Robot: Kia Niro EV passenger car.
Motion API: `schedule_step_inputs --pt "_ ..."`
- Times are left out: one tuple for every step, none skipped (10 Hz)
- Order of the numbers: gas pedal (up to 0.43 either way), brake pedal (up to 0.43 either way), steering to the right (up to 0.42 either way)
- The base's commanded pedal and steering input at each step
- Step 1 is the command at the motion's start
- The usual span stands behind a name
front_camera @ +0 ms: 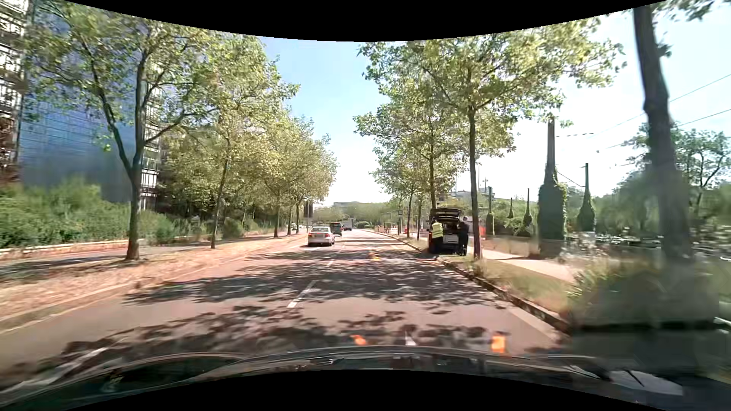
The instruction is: Follow the waypoints while adhering to traffic rules and regulations
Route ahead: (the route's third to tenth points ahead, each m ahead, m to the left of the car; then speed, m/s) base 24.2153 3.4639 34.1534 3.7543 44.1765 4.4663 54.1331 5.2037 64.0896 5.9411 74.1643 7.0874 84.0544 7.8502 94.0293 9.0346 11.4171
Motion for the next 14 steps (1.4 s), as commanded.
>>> schedule_step_inputs --pt "0.000 0.000 -0.003" --pt "0.000 0.000 -0.004" --pt "0.000 0.000 -0.004" --pt "0.000 0.000 -0.004" --pt "0.000 0.000 -0.004" --pt "0.000 0.000 -0.004" --pt "0.000 0.000 -0.004" --pt "0.000 0.000 -0.004" --pt "0.000 0.000 -0.005" --pt "0.000 0.000 -0.005" --pt "0.000 0.000 -0.006" --pt "0.000 0.000 -0.006" --pt "0.000 0.000 -0.006" --pt "0.000 0.000 -0.006"
